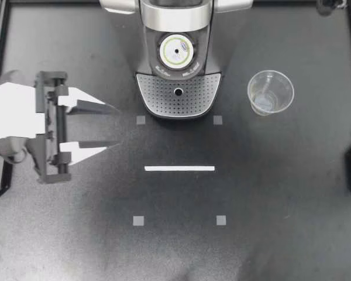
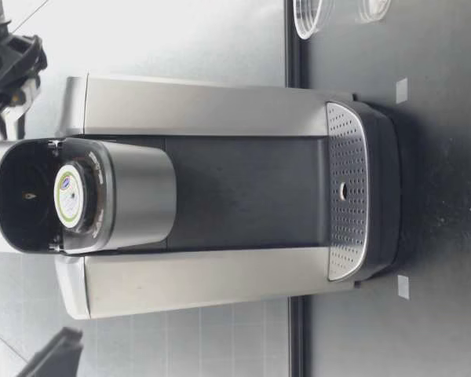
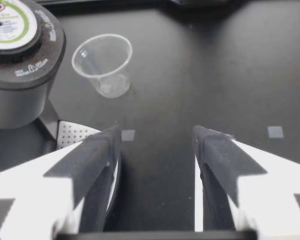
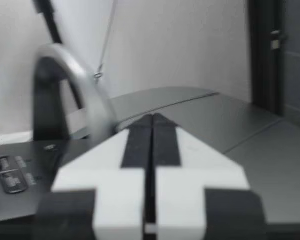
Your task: Place the coffee capsule inside the capsule container, then place the cup onto the center of the cup tray, then push the 'Hot Water' and 'Travel Mug' buttons.
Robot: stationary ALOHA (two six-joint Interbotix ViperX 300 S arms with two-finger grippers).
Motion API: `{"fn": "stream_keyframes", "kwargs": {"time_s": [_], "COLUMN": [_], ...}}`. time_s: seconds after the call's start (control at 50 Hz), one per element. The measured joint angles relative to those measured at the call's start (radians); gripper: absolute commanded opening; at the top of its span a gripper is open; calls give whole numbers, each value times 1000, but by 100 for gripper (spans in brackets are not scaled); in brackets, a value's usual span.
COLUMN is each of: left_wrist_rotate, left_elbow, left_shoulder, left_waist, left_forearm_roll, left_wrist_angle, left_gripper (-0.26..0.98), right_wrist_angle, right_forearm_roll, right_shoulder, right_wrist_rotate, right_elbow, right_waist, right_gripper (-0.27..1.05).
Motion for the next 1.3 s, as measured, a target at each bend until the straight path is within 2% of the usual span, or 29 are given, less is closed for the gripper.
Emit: {"fn": "stream_keyframes", "kwargs": {"time_s": [0.26, 0.54, 0.88, 1.3], "left_wrist_rotate": [0, -2, -2, -2], "left_elbow": [6, 6, 6, 6], "left_shoulder": [-8, -8, 0, 3], "left_waist": [2, 2, 2, 2], "left_forearm_roll": [0, 2, -2, -3], "left_wrist_angle": [-2, -8, -17, -18], "left_gripper": [49, 49, 49, 49], "right_wrist_angle": [0, -15, -32, -32], "right_forearm_roll": [-2, -2, -2, -2], "right_shoulder": [-40, -121, -146, -164], "right_wrist_rotate": [5, 5, 26, 28], "right_elbow": [20, 109, 173, 196], "right_waist": [34, 98, 160, 206], "right_gripper": [6, 6, 6, 6]}}
